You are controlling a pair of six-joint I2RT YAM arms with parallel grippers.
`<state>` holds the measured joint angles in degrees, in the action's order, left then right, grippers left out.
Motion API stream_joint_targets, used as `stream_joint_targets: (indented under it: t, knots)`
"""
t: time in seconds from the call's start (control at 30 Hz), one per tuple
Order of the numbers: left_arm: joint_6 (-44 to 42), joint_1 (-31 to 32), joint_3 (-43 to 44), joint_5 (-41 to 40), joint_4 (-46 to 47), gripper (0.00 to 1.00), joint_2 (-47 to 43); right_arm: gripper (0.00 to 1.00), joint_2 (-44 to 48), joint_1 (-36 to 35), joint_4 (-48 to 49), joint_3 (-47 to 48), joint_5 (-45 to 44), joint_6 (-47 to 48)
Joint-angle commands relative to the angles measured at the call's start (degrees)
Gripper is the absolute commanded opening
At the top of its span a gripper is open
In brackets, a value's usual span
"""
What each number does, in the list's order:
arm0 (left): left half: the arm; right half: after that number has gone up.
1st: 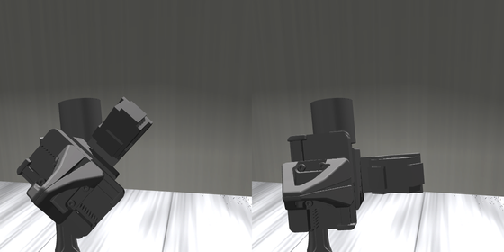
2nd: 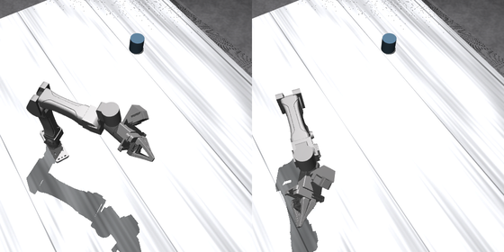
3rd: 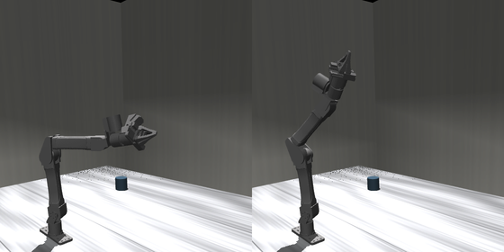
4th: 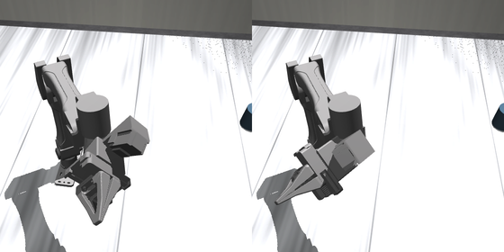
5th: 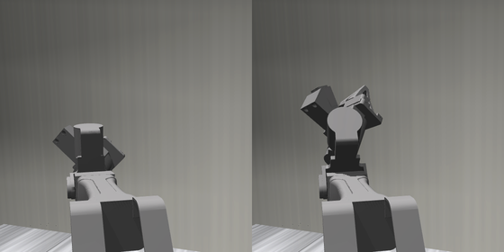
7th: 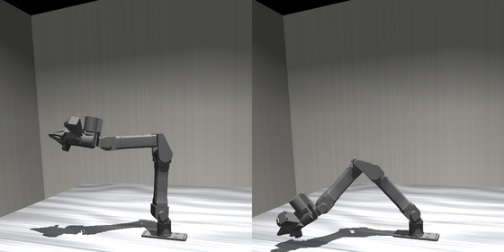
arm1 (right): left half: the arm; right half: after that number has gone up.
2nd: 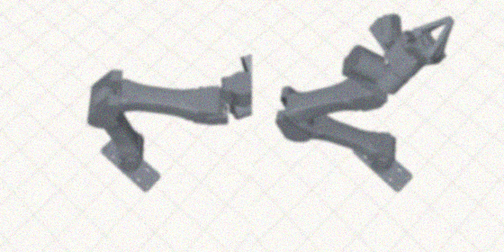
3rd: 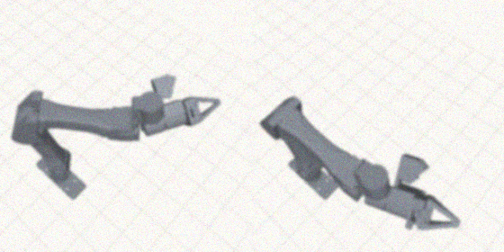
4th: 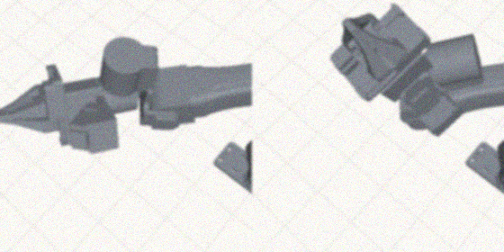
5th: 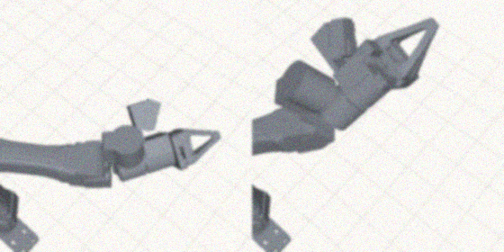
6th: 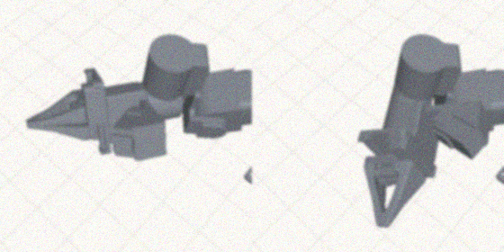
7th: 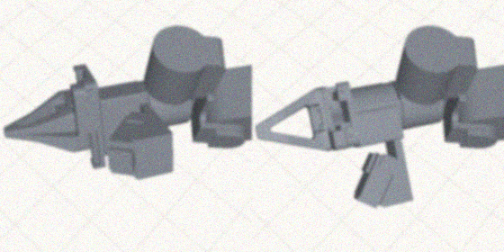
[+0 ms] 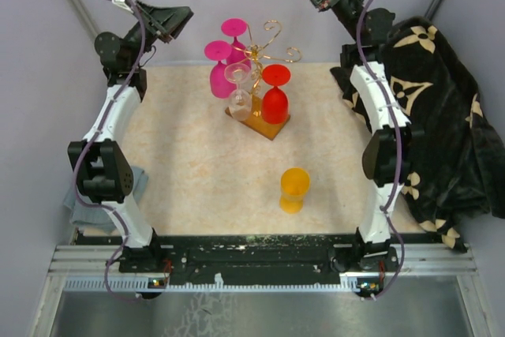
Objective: Place the wine glass upside down on the wine glass rack
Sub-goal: Turn the wine glass upside down at the wine rack.
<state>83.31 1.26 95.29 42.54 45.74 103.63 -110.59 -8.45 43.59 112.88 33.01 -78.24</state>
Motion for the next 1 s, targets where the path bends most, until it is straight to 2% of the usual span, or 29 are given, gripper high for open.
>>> stream_joint_targets:
  t: [0.0,0.3,0.63,0.97]
  knots:
    - [12.43,0.18,1.69,3.50,16.55,0.37,1.77,0.00,-6.72,-0.23,17.55,10.46,10.31,-18.27]
    - [26.84,1.23,2.87,1.62,35.38,0.41,5.14,0.00,-18.53,-1.09,25.98,25.72,14.29,-31.68]
    - [40.20,4.90,5.66,-3.84,48.58,0.45,10.11,0.00,-19.27,-4.11,27.51,25.60,19.32,-32.81]
    - [47.42,9.03,5.81,-8.24,56.78,0.46,10.57,0.00,-18.06,-6.37,31.44,20.38,19.99,-34.33]
